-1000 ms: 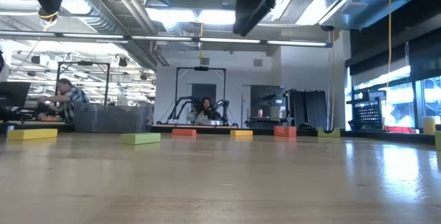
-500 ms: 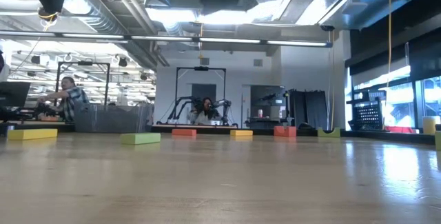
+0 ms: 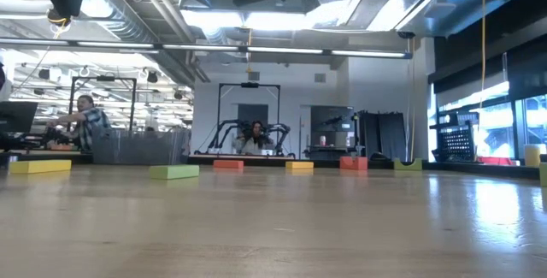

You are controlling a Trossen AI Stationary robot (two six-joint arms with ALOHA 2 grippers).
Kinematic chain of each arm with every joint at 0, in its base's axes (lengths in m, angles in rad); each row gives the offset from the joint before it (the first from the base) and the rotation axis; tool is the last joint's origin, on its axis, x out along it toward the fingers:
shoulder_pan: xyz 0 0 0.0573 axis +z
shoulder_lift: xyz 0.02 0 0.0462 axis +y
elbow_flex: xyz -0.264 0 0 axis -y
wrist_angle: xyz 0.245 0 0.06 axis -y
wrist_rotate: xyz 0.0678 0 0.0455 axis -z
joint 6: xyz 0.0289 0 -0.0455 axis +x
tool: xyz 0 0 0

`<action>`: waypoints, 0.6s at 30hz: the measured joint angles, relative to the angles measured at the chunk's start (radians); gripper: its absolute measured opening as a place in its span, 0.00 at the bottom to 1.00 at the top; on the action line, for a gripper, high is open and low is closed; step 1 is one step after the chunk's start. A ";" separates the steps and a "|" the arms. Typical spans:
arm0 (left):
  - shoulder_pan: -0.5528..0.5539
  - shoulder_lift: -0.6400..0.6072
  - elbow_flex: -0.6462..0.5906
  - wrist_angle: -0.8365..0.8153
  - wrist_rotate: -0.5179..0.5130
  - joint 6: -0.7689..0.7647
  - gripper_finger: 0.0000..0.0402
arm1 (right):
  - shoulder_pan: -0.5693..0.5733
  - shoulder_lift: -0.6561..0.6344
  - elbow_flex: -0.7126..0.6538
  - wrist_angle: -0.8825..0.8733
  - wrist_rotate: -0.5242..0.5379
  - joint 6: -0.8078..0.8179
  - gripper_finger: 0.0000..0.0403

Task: Sort & place blocks by color
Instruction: Put the middle yellow block into the black bin

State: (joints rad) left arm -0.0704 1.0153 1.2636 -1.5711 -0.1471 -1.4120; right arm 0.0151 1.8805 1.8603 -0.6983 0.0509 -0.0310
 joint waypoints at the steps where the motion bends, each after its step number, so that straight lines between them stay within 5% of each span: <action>1: 0.000 0.000 0.000 0.000 0.000 0.000 0.12 | 0.000 0.000 0.000 0.000 0.000 0.001 0.60; 11: 0.000 -0.002 -0.026 0.001 0.011 -0.052 0.13 | 0.000 0.000 0.000 -0.001 0.000 -0.001 0.60; 18: 0.000 -0.002 -0.094 0.011 0.097 -0.149 0.24 | 0.000 0.000 0.000 -0.001 0.000 0.000 0.60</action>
State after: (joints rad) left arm -0.0704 1.0130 1.1695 -1.5603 -0.0502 -1.5612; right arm 0.0151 1.8805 1.8603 -0.6994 0.0507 -0.0305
